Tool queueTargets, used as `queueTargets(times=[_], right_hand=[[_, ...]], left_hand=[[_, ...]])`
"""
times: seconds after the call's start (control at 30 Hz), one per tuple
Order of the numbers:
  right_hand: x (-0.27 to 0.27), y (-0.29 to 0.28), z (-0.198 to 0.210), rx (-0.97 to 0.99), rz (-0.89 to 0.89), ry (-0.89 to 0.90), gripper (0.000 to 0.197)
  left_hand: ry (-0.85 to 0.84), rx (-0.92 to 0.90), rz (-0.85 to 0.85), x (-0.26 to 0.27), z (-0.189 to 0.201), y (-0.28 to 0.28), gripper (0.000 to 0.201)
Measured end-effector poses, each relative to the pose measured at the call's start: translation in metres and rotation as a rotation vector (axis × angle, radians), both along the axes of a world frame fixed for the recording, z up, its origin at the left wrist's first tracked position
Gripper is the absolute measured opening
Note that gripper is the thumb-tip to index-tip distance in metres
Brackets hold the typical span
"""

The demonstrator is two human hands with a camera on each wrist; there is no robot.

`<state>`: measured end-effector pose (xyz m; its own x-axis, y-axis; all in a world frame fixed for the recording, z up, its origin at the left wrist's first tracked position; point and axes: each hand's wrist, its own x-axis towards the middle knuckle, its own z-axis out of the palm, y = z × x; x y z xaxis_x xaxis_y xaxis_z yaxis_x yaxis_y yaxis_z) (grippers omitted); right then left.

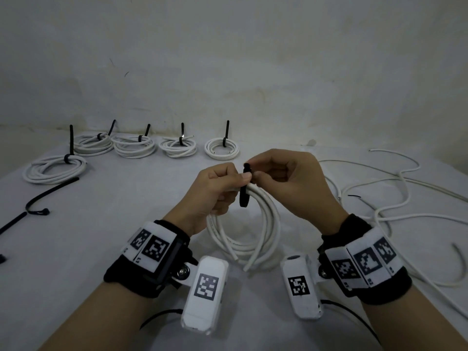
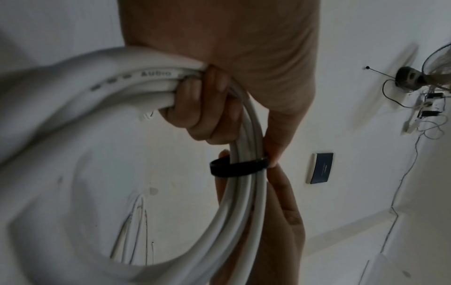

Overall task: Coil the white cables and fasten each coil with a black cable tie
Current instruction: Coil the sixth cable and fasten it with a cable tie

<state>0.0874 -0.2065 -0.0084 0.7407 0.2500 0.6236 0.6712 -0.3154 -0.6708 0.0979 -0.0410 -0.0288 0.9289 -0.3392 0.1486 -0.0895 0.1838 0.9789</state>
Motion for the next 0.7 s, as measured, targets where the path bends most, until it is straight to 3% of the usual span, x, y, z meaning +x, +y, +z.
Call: queueTargets(times=[0.17,0.37,0.5,0.6,0.7], right_hand=[[-0.001,0.000,0.004,0.024,-0.064,0.012,0.003],[-0.005,0.002,0.011,0.110,-0.204,-0.130,0.012],[-0.004,-0.008,0.020,0.295,-0.222,-0.036,0.016],[-0.004,-0.004,0.017,0.206,-0.165,0.042,0.015],[-0.006,0.002,0.014,0.089,-0.111,0.054,0.008]], left_hand=[[-0.045,0.053,0.008,-0.004,0.003,0.000,0.031],[-0.022,0.085,-0.024,-0.005,0.005,-0.007,0.033],[-0.033,0.126,-0.026,-0.008,0.005,-0.011,0.035],[-0.063,0.192,0.016,-0.010,0.007,-0.007,0.012],[-0.085,0.199,0.036,-0.010,0.008,-0.002,0.021]])
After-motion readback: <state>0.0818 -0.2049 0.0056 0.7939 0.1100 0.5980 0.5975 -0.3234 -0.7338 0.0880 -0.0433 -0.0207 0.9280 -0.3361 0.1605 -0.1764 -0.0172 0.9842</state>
